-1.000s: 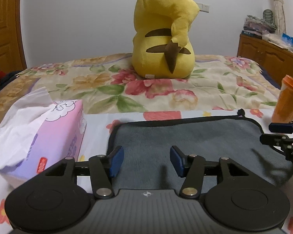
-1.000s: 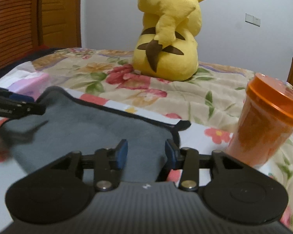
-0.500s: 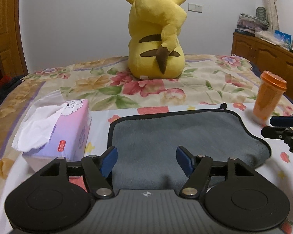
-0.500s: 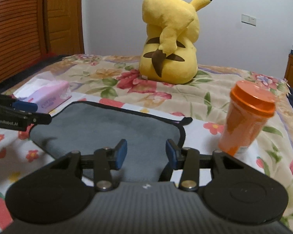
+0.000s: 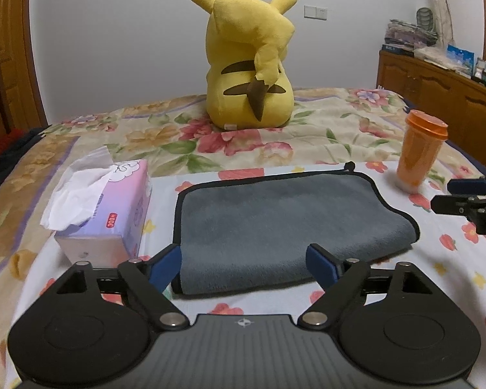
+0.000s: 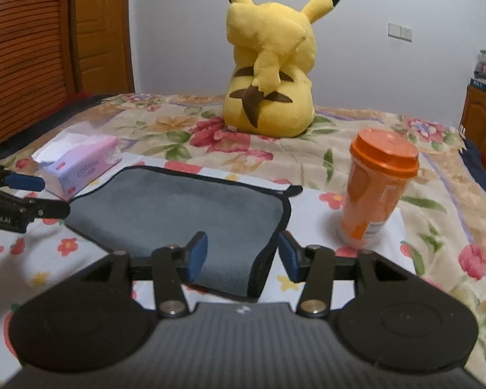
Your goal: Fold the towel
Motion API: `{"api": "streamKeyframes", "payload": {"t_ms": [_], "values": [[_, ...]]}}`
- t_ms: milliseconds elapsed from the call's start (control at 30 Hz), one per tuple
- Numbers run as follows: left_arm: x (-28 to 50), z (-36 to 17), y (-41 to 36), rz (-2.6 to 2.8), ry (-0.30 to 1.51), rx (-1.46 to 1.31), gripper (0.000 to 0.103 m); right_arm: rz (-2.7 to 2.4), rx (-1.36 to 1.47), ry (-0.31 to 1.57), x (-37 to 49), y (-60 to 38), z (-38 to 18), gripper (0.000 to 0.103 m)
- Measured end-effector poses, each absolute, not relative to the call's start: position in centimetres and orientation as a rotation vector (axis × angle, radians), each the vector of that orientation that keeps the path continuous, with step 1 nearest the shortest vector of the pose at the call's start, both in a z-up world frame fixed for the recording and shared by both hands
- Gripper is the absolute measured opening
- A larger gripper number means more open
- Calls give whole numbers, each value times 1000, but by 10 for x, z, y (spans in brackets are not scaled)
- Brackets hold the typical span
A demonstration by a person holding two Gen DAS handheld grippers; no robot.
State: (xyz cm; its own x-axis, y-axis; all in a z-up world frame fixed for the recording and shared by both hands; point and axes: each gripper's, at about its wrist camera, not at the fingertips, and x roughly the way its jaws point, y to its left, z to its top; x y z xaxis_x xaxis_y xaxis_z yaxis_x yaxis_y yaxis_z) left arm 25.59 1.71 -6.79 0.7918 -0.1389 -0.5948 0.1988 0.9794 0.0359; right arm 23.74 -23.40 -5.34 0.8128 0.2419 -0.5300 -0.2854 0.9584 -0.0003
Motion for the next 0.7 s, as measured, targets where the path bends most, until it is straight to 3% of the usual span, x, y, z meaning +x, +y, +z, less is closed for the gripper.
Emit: {"api": "streamKeyframes", "payload": {"t_ms": [67,167,333,700], "values": [[251,-64,16,-181,629,99,92,285,-77,548,234,-234,-49,57],[243,-56,16,-181,619,92,98,282,-73,536,227,-234,-43,71],[228,-40,14,-174,585,88,103,273,-71,512,215,-232,-33,103],[199,-11,9,-129,553,113,103,270,-56,503,190,-226,-16,103]]}}
